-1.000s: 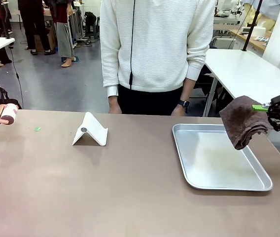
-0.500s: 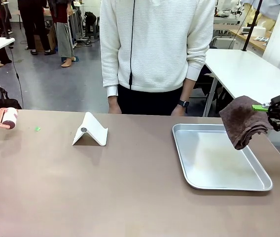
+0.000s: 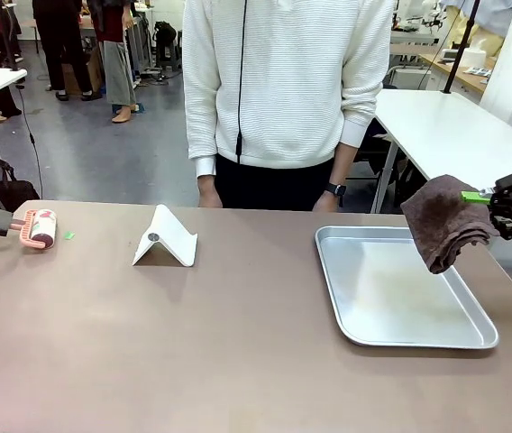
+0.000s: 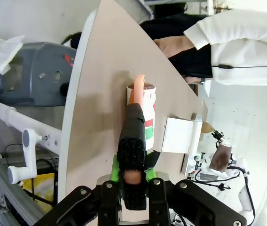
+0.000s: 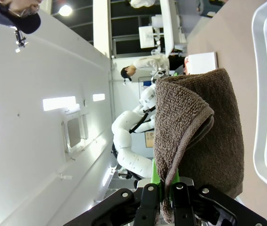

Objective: Clean the surface of the table.
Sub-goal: Clean the area not pointed to by the person.

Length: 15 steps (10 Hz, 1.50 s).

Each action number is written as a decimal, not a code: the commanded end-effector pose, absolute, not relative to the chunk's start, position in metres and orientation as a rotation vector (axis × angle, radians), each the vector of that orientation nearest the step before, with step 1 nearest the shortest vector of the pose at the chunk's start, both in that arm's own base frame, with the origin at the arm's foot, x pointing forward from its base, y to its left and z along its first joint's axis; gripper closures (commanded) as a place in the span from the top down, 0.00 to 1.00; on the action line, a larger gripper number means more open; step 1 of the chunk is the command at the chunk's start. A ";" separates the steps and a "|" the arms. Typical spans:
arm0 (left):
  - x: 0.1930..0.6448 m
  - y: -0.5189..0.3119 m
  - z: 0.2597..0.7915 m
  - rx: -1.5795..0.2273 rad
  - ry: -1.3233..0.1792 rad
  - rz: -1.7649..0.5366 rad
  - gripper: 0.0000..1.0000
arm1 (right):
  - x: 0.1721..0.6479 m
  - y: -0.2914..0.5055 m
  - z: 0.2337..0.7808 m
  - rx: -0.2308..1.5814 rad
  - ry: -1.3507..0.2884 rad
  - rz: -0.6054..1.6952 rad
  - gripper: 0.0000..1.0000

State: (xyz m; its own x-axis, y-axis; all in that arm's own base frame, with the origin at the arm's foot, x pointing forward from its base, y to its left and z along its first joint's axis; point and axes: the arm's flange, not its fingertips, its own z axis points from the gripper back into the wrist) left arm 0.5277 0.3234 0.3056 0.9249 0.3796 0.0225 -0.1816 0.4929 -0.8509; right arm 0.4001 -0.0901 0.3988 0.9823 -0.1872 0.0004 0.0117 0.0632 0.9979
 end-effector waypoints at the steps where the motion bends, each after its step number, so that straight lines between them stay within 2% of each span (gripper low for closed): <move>1: 0.520 0.309 0.290 -0.918 -0.174 0.323 0.22 | 0.400 -0.089 0.403 1.522 -0.145 -0.150 0.07; 6: 0.556 0.263 0.283 -0.902 -0.102 0.277 0.22 | 0.400 -0.089 0.403 1.522 -0.145 -0.150 0.07; 8: 0.575 0.249 0.287 -0.947 -0.074 0.268 0.22 | 0.400 -0.089 0.403 1.522 -0.145 -0.150 0.07; 10: 0.576 0.234 0.309 -1.058 -0.163 0.183 0.22 | 0.400 -0.089 0.403 1.522 -0.145 -0.150 0.07; 12: 0.542 0.230 0.357 -1.205 -0.279 0.062 0.22 | 0.400 -0.089 0.403 1.522 -0.145 -0.150 0.07; 13: 0.518 0.232 0.380 -1.252 -0.280 0.007 0.22 | 0.400 -0.089 0.403 1.522 -0.145 -0.150 0.07; 15: 0.459 0.240 0.416 -1.362 -0.150 -0.091 0.22 | 0.400 -0.089 0.403 1.522 -0.145 -0.150 0.07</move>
